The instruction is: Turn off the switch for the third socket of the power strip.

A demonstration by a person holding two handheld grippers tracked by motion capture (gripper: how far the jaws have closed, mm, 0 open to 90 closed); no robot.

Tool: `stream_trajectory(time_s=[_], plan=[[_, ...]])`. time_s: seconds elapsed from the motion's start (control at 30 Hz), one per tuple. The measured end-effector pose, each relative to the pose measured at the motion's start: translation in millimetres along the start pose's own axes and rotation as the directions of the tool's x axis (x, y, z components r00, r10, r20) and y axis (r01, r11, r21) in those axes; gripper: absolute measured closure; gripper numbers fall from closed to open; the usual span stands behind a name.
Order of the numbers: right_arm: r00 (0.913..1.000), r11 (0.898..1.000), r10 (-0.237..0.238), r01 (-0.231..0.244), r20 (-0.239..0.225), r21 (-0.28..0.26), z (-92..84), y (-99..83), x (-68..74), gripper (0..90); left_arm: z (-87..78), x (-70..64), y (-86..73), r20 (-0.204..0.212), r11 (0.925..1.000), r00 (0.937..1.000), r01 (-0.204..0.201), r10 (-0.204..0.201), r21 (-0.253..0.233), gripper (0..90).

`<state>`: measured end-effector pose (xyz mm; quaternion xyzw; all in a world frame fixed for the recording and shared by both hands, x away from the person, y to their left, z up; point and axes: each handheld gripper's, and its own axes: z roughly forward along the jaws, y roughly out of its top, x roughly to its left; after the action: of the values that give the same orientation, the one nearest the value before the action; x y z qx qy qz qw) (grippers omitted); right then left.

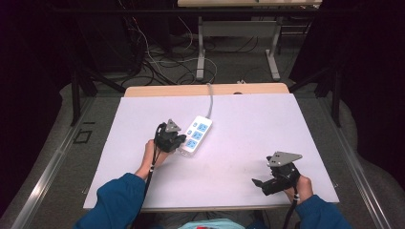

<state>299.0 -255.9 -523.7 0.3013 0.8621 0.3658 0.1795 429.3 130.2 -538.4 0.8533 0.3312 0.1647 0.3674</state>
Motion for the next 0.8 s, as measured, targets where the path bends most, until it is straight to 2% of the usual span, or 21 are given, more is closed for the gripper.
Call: stream_trajectory(time_s=[0.27, 0.33, 0.4, 0.8], plan=[[1.0, 1.0, 0.004, -0.004, -0.001, 0.001, 0.1, 0.0, 0.2, 3.5, -0.1, 0.0, 0.0, 0.0, 1.0, 1.0, 0.001, -0.001, 0.001, 90.0], [1.0, 1.0, 0.003, -0.003, -0.001, 0.001, 0.0, 0.0, 0.2, 3.5, -1.7, 0.4, 0.4, 0.001, 0.9998, 1.0, 0.0, 0.0, -0.019, 90.0], [1.0, 1.0, -0.003, 0.003, 0.0, -0.002, 0.1, 0.0, -0.3, 3.5, -2.3, -0.3, 1.4, 0.002, 1.0, 1.0, -0.007, 0.007, -0.006, 90.0], [1.0, 1.0, -0.007, 0.007, 0.007, -0.004, 0.5, 0.2, -0.6, 3.5, -2.3, -0.7, 1.8, 0.0, 0.9999, 0.9999, -0.01, 0.01, -0.009, 90.0]])
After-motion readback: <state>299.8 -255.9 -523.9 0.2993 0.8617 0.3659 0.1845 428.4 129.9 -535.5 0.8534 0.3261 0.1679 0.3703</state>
